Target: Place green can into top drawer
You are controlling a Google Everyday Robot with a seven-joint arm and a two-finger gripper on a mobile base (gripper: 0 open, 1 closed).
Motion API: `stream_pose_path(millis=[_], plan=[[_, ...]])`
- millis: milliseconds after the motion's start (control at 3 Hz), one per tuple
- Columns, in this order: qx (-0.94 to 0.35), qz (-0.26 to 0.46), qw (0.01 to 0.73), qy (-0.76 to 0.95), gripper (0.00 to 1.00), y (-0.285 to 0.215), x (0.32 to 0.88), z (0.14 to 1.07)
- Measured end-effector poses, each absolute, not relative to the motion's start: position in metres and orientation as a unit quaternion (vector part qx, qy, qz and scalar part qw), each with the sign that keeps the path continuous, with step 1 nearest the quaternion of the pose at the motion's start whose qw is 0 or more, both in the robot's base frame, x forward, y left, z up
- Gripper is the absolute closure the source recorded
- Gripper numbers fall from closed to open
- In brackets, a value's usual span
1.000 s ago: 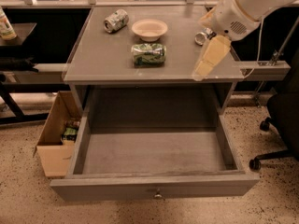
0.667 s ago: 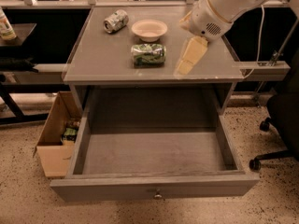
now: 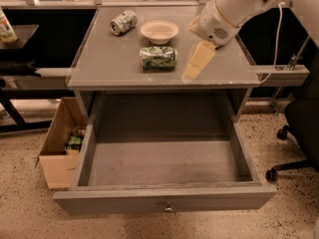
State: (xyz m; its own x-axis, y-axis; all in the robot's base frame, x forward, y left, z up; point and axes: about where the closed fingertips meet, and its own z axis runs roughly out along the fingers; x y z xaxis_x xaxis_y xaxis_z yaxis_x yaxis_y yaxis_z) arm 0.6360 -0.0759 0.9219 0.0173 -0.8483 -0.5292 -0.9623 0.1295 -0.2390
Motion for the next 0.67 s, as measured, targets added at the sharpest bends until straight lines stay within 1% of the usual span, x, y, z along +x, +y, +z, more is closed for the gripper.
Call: stream_pose_path(millis=[333,667], plan=[[-0.646,0.119,0.294,0.694,0.00,-0.067,0.674,0.896],[-0.646,0.128,0.299,0.690,0.00,-0.057,0.692,0.886]])
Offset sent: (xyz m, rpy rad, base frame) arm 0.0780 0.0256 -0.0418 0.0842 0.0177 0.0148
